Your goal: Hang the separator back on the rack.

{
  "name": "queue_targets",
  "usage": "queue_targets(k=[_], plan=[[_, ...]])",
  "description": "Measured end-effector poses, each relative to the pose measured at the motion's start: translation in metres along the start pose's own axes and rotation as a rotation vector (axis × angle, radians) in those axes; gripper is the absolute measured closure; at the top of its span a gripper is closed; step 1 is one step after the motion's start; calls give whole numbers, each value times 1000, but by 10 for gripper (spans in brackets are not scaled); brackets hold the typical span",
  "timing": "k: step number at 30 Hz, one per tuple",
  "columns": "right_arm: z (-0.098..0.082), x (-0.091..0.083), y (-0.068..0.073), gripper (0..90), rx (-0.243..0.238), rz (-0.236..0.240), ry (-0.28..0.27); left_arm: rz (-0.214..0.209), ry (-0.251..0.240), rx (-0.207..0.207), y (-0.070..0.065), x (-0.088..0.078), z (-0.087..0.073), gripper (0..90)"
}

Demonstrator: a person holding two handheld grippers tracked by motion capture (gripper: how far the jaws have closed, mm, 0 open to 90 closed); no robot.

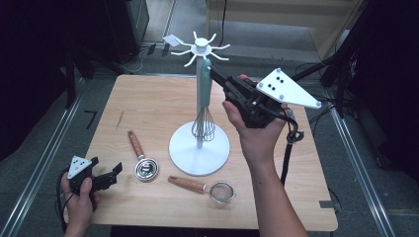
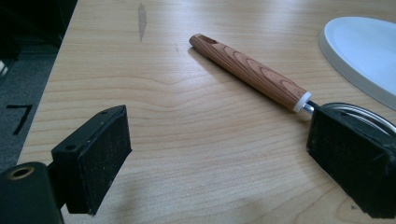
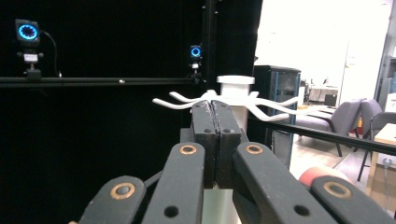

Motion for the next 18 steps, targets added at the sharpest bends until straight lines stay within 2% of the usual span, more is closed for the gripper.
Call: queue_targets(k=[18], plan=[[-1, 25, 27, 900, -53, 32, 32, -2, 0, 3, 0, 0, 0, 66]])
Point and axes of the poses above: each handheld gripper's, and its own axes: x roughly forward along the jaws, z roughly out of its top, y roughly to its left, the point moved 2 cm from there along x, roughly forward along the jaws, and after that the axes turned 3 degrees about z, right-handed, at the moved point
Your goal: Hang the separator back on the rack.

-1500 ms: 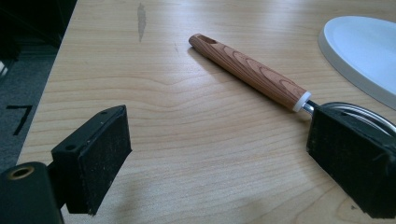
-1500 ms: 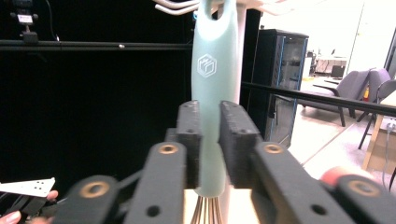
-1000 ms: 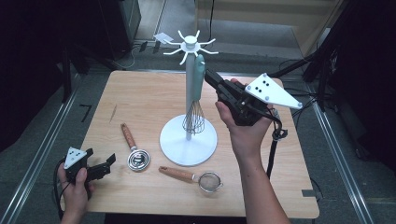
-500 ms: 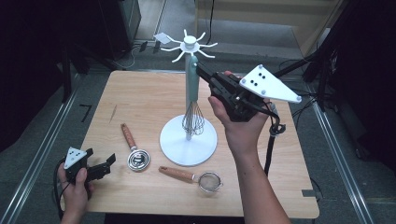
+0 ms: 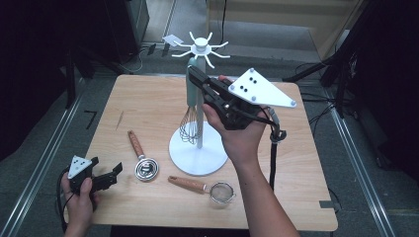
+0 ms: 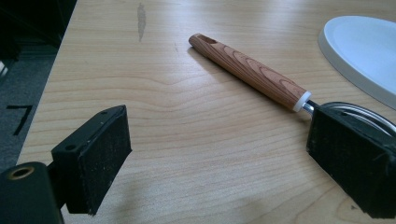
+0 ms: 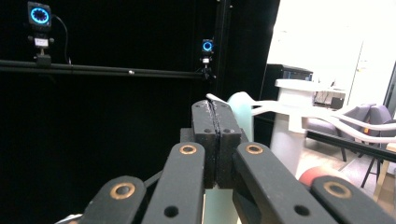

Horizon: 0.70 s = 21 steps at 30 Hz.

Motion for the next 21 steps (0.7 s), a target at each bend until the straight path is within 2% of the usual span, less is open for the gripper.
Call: queue_targets(k=[7, 14, 18, 21], plan=[[-5, -2, 0, 900, -8, 0, 6, -1, -1, 0, 0, 0, 0, 66], [-17, -22, -9, 894, -10, -24, 37, 2, 0, 2, 0, 0, 0, 66], [-30, -34, -16, 875, -8, -23, 69, 2, 1, -2, 0, 0, 0, 66], [-43, -43, -21, 867, -7, -40, 97, 3, -1, -5, 0, 0, 0, 66]])
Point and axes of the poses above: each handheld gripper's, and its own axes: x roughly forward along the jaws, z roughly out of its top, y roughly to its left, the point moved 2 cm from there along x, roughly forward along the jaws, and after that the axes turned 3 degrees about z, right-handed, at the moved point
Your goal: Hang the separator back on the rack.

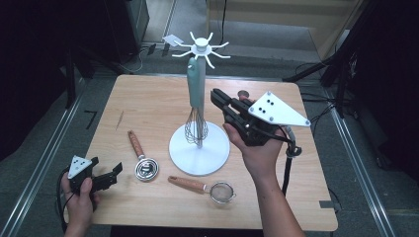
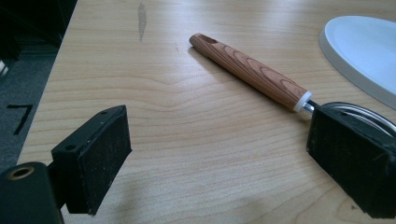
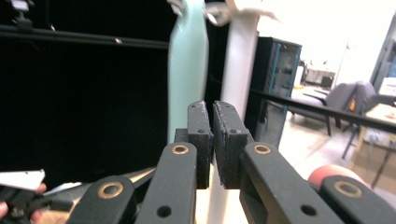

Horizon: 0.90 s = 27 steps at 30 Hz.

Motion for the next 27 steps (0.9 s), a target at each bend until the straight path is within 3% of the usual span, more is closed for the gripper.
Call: queue_targets(k=[3, 11, 15, 20, 24, 27], plan=[[-16, -8, -5, 860, 26, -18, 26, 3, -2, -6, 1, 0, 0, 66], [-50, -22, -10, 842, 40, -49, 85, 0, -4, -12, 1, 0, 0, 66], [-75, -31, -12, 835, 69, -58, 124, 17, -10, 5, -1, 0, 0, 66], [-90, -35, -10, 827, 59, -73, 169, 19, -19, 7, -1, -2, 0, 66], [-103, -38, -6, 818, 55, -63, 221, 1, -30, -14, 2, -3, -1, 66], [-108, -40, -4, 804, 49, -48, 263, 15, -38, -41, 4, -3, -1, 66]])
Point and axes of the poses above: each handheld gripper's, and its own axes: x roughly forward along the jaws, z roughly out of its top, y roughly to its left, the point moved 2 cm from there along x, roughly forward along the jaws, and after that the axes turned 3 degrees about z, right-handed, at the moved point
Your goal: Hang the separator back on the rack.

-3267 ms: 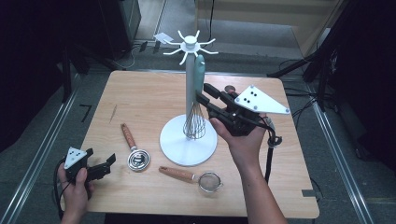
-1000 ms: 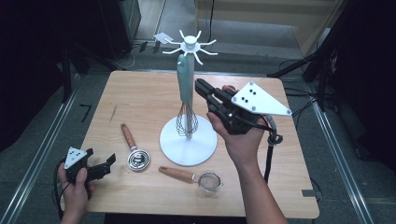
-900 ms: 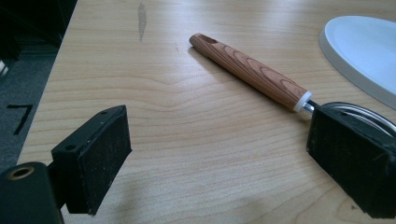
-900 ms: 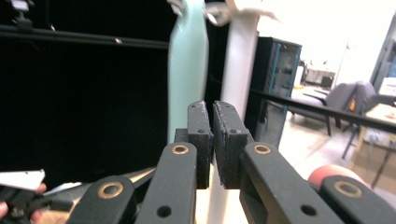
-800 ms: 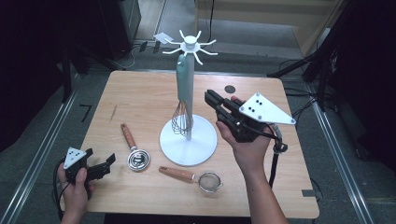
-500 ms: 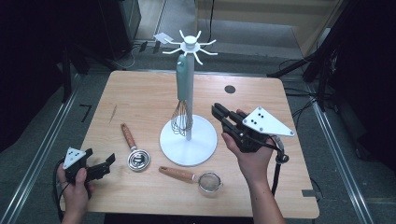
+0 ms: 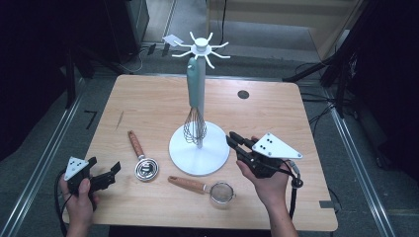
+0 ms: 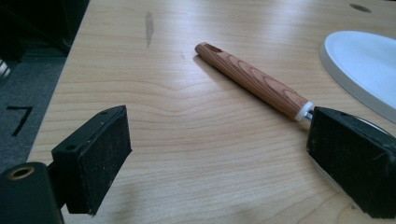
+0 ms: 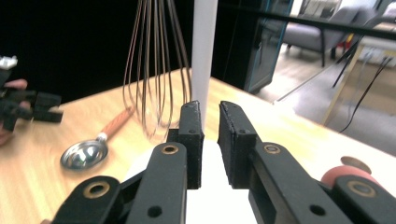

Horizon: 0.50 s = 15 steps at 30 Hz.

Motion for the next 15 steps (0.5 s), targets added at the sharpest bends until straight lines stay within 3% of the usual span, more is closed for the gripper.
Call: queue_targets(k=[4, 7, 15], plan=[[-7, 2, 0, 786, 1, 24, 53, 1, -9, -13, 1, 0, 0, 66], [-13, 6, 4, 769, 14, 59, 87, 9, 22, -30, 3, 3, 1, 66], [-29, 23, 16, 737, -23, 164, 208, 28, 35, 14, -2, 5, 2, 66]])
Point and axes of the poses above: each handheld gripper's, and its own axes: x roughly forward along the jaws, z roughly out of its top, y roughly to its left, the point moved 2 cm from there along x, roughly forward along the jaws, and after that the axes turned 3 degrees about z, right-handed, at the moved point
